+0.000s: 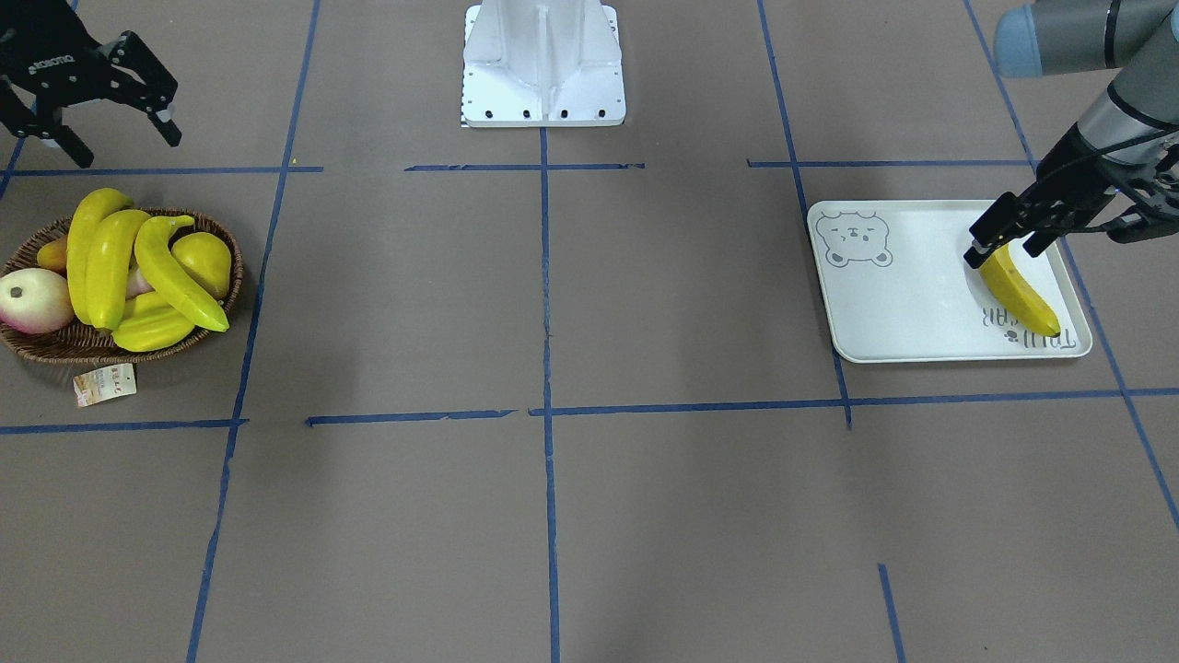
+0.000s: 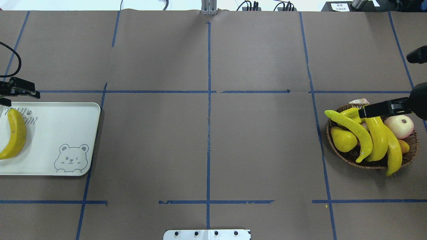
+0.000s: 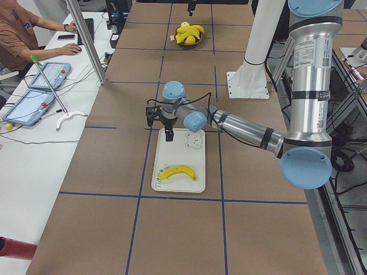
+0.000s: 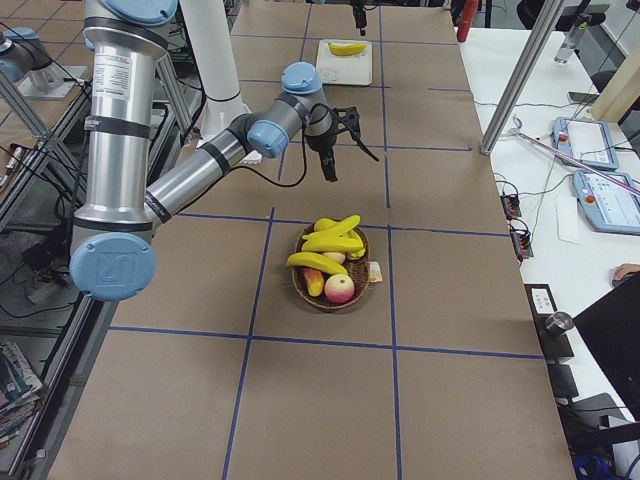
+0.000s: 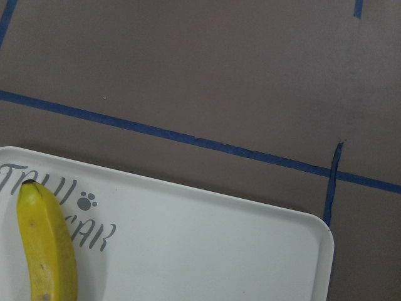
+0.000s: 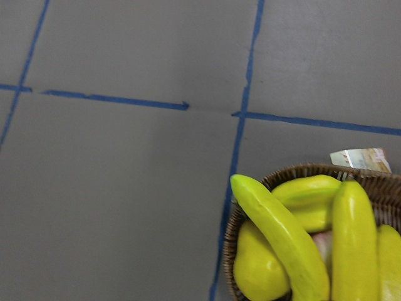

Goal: Transfer all bananas from basket to plate

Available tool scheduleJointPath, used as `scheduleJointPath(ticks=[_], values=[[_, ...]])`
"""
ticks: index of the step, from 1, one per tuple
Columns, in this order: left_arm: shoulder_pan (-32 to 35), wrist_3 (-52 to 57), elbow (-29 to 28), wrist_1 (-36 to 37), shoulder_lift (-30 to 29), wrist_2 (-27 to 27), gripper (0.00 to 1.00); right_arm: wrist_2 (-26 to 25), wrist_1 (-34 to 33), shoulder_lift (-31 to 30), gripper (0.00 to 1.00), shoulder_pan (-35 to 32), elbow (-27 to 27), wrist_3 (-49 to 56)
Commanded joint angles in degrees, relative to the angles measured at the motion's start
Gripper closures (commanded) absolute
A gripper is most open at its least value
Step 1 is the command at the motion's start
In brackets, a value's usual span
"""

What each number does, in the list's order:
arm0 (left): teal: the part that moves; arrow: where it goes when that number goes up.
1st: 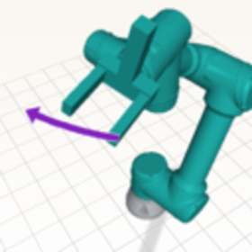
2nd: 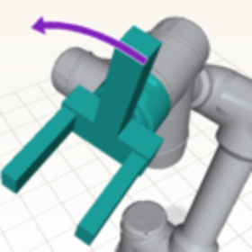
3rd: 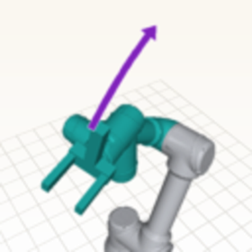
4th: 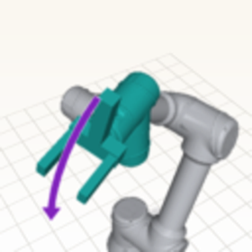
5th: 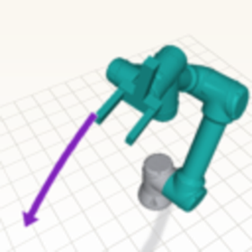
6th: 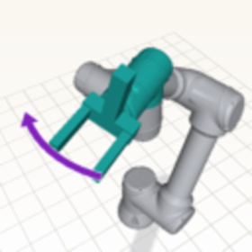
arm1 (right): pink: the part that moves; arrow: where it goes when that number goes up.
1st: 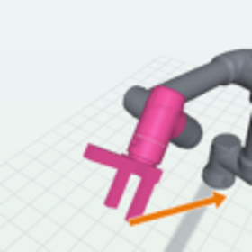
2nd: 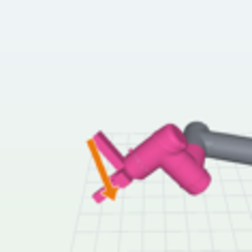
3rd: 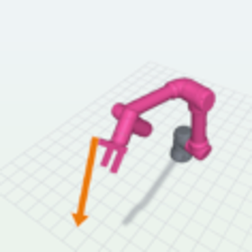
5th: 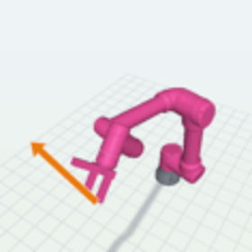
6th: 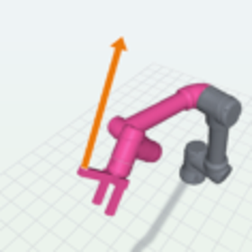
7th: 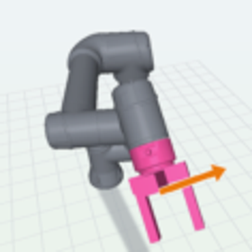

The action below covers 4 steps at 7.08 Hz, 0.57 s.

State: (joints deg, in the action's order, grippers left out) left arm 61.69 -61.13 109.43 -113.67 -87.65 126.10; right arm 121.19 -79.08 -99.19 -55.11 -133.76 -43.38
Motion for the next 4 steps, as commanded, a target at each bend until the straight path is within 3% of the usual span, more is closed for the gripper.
scheduleJointPath(ticks=[1, 2, 4], values=[[-0.35, -2.5, 0.61, -0.24, -0.06, 0.2, 0.0, 6.13, 5.46, -6.69, 0.0, -3.32, 6.45, 9.59], [-0.35, -2.5, 0.7, -0.24, -0.06, 0.2, 0.0, 7.9, 15.43, -8.55, 0.0, -4.03, 11.1, 9.54], [-0.43, -2.5, 0.61, -0.24, -0.15, 0.11, 0.0, 8.71, 17.64, -8.48, 0.0, -3.86, 15.17, 6.12]])
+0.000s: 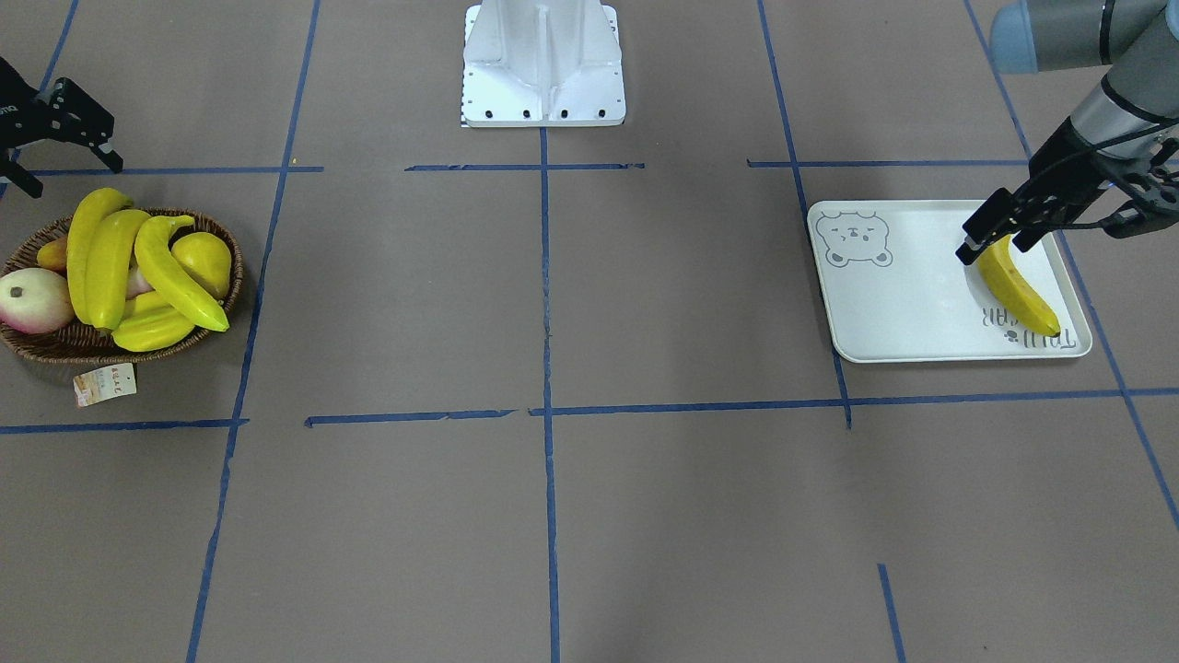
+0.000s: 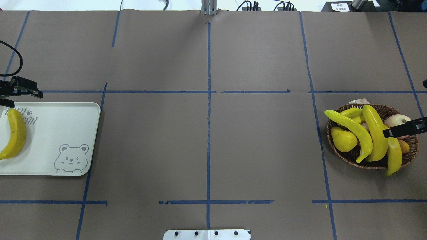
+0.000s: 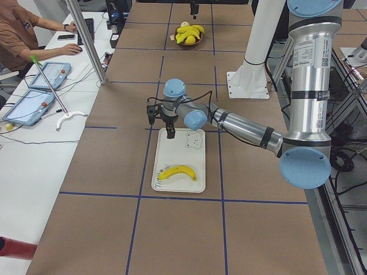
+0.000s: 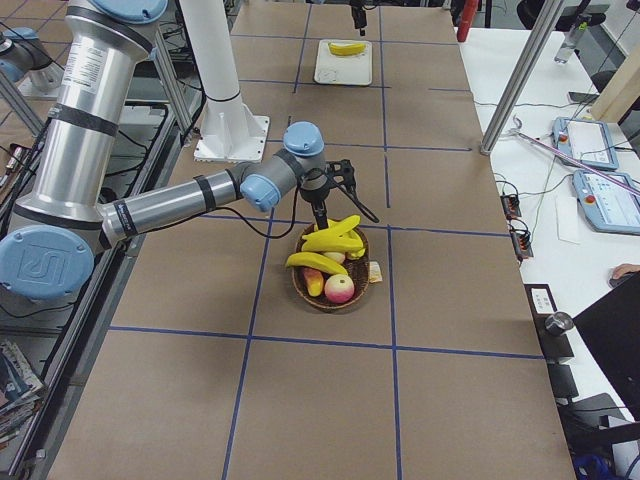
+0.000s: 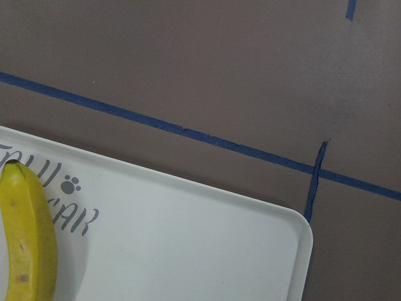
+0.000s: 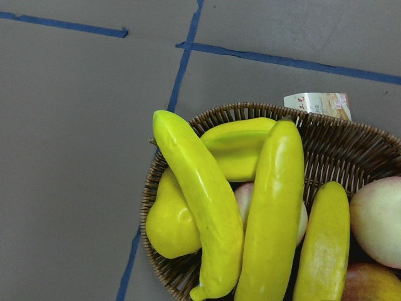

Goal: Transfer all bananas from basket to plate

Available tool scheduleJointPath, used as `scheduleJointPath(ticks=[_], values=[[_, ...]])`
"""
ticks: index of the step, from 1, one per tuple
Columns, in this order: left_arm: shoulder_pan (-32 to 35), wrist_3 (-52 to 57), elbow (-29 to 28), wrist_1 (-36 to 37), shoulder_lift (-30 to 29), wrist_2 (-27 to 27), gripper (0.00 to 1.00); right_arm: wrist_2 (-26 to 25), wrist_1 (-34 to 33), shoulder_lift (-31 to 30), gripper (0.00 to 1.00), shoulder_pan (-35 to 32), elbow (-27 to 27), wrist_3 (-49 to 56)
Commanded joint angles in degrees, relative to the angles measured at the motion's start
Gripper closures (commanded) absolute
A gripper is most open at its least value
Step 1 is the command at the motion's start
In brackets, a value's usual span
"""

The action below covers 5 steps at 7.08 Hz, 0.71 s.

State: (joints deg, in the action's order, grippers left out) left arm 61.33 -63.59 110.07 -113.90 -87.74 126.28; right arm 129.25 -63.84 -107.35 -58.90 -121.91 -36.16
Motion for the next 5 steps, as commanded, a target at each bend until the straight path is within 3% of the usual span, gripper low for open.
scheduleJointPath(ticks=[1, 4, 5], values=[[-0.07, -0.04, -0.12, -0.01, -0.15, -0.33, 0.0, 0.66, 2.4, -0.15, 0.0, 0.01, 4.73, -1.02], [-0.07, -0.04, -0.03, -0.01, -0.15, -0.33, 0.0, 0.48, 2.23, 0.47, 0.02, 1.49, 7.47, -1.11], [-0.07, -0.04, -0.03, -0.09, -0.15, -0.33, 0.0, 0.48, 2.14, 1.34, 0.11, 2.2, 8.08, -1.11]])
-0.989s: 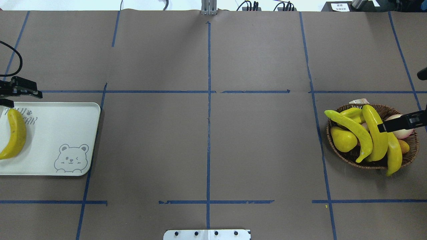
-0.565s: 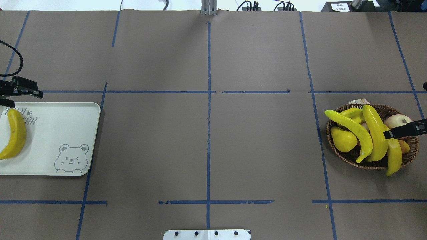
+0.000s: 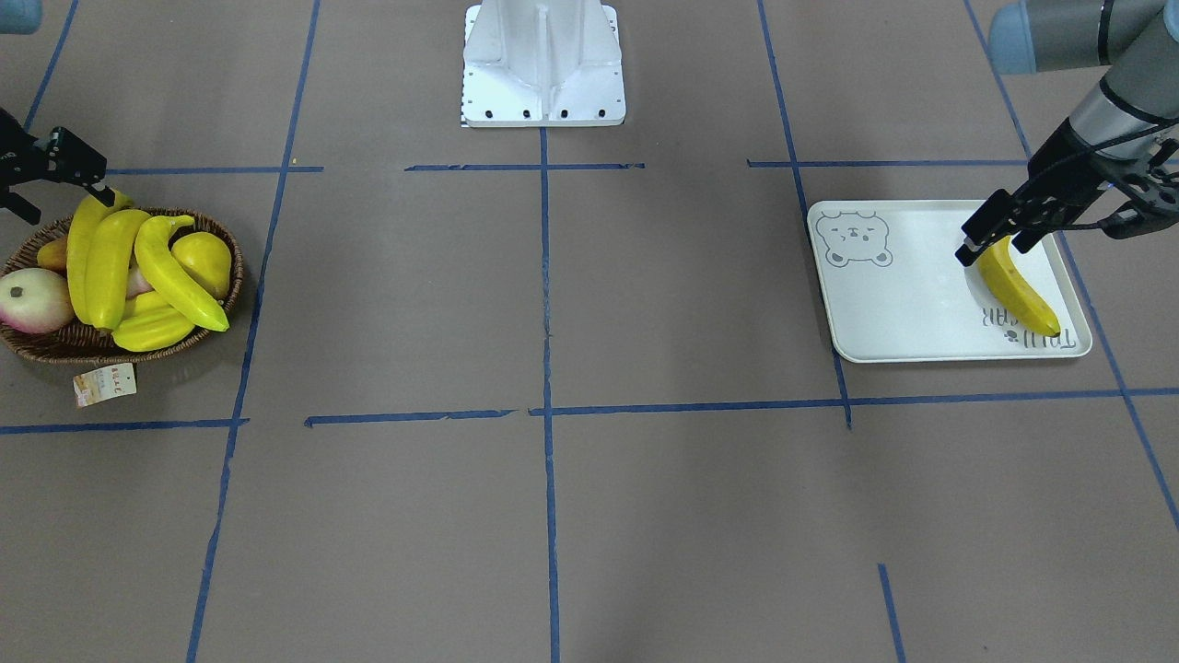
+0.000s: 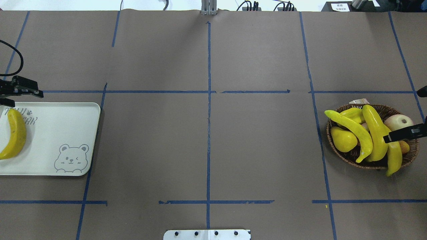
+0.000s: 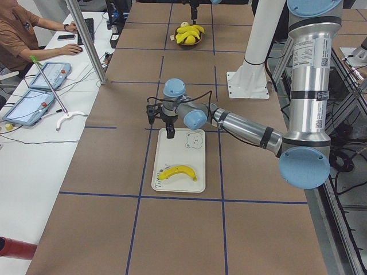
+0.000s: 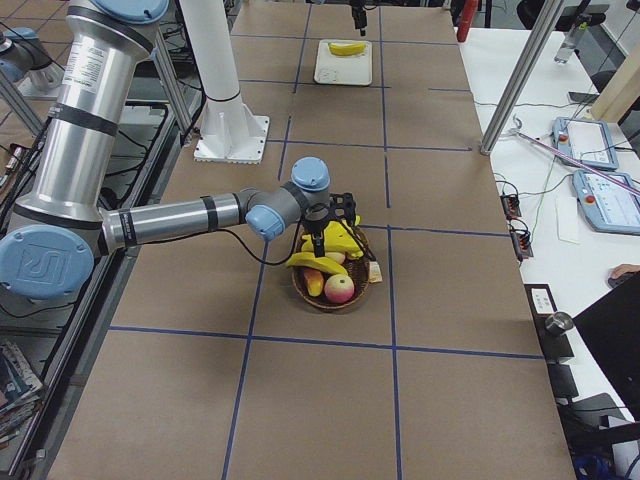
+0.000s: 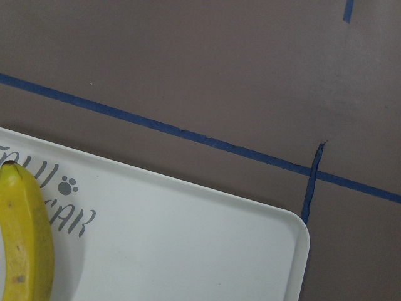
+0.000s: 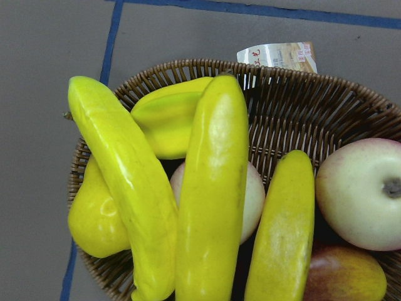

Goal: Transfer all bananas from basket to plate

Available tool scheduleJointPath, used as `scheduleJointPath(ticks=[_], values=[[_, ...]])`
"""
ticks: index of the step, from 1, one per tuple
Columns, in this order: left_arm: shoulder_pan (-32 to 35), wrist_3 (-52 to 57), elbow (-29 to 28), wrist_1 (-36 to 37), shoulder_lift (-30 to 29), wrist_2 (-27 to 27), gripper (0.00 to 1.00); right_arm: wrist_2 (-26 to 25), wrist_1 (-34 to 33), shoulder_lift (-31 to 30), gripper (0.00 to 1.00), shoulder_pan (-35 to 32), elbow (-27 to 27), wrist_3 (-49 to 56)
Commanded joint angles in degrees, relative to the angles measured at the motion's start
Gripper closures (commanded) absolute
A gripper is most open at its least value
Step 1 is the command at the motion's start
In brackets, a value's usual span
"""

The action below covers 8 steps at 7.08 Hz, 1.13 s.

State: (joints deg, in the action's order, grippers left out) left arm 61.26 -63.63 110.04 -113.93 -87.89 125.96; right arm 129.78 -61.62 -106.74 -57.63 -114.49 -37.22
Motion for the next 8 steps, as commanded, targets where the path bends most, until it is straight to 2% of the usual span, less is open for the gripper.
scheduleJointPath(ticks=[1, 3, 5, 8], values=[[-0.09, 0.0, -0.17, -0.06, 0.0, -0.01, 0.0, -0.06, -0.08, 2.14, 0.11, 1.9, 1.54, -0.05], [-0.09, 0.09, -0.44, -0.06, 0.0, -0.01, 0.0, -0.23, -0.08, 2.5, 0.15, 2.18, 2.25, 0.04], [-0.09, 0.09, -0.44, -0.15, -0.09, -0.01, 0.0, -0.23, -0.26, 2.59, 0.29, 2.18, 2.78, 0.65], [-0.09, 0.09, -0.79, -0.15, -0.09, -0.01, 0.0, -0.15, -0.08, 4.0, 0.29, 2.26, 4.71, 0.66]])
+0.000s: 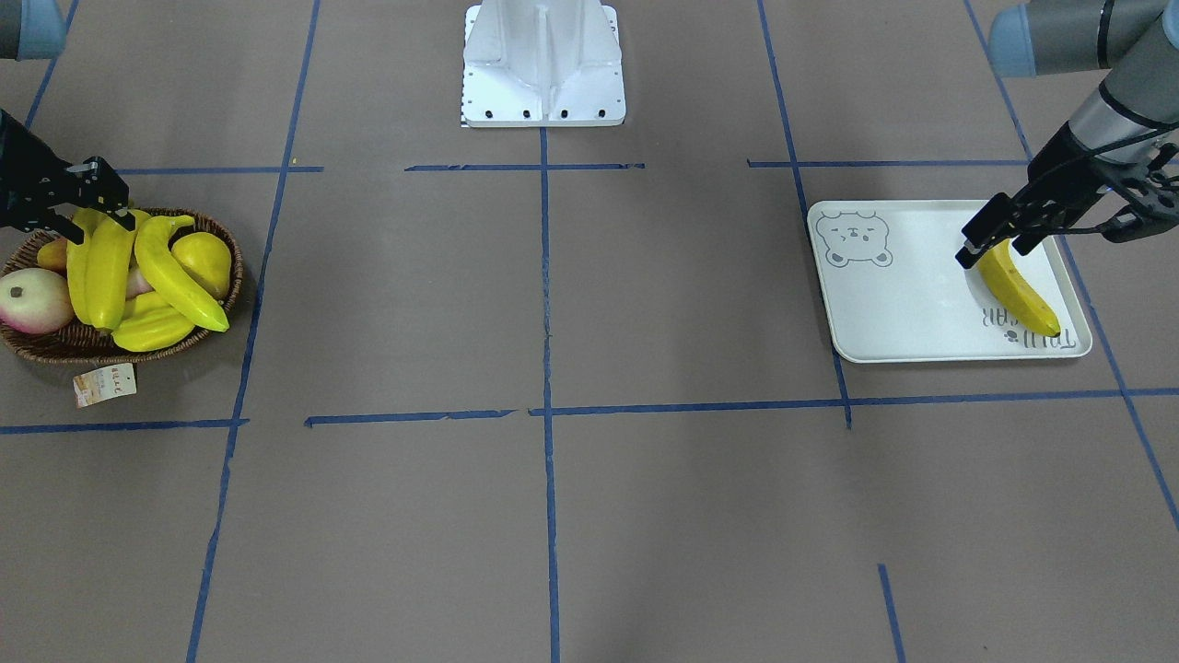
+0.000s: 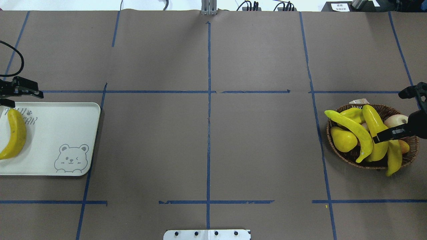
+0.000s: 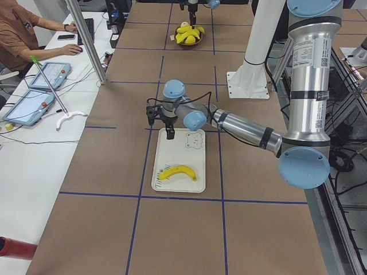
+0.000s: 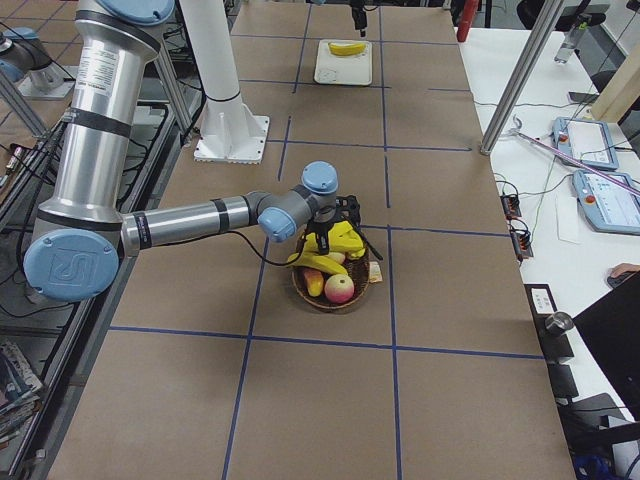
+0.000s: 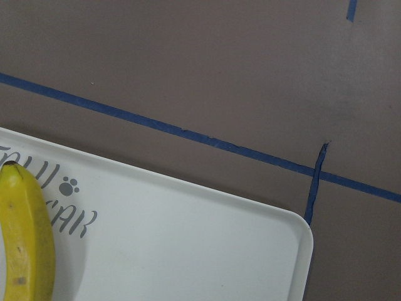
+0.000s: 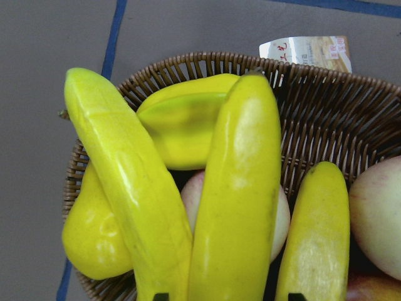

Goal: Transfer all bananas from basket to plate

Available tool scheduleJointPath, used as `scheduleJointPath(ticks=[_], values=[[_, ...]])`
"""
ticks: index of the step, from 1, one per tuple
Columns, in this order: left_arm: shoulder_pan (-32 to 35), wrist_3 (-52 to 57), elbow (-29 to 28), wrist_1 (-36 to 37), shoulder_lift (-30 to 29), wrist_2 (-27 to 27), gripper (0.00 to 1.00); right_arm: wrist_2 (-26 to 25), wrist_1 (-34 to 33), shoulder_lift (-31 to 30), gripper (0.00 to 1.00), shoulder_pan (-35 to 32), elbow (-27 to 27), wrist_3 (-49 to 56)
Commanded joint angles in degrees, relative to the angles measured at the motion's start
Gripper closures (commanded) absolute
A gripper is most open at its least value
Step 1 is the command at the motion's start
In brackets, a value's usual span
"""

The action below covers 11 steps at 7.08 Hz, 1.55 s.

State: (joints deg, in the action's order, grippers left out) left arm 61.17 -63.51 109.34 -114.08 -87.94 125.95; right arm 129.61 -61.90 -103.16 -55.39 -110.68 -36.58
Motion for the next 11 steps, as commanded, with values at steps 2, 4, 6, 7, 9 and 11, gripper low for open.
scheduleJointPath(ticks=[2, 4, 6, 7, 9, 11], values=[[0.0, -0.04, -0.18, 0.0, -0.04, 0.0, 0.0, 0.03, 0.21, 0.5, 0.29, 0.02, 1.17, 0.02], [0.0, -0.04, -0.18, 0.0, -0.04, 0.0, 0.0, 0.12, 0.21, 0.59, 0.32, 0.02, 1.35, 0.02], [0.0, -0.04, -0.35, 0.0, -0.04, 0.09, 0.0, 0.03, 0.12, 0.5, 0.67, 0.11, 1.35, 0.02], [0.0, 0.05, -0.44, 0.0, -0.04, 0.09, 0.0, 0.12, 0.12, 0.5, 0.91, 0.02, 0.91, 0.1], [0.0, 0.05, -0.35, 0.0, -0.12, 0.26, 0.0, 0.55, 0.03, 0.5, 1.0, -0.16, -0.05, 0.19], [0.0, -0.04, -0.44, 0.0, -0.21, 0.35, 0.0, 2.13, -0.5, 0.15, 1.0, -3.03, -0.41, 0.37]])
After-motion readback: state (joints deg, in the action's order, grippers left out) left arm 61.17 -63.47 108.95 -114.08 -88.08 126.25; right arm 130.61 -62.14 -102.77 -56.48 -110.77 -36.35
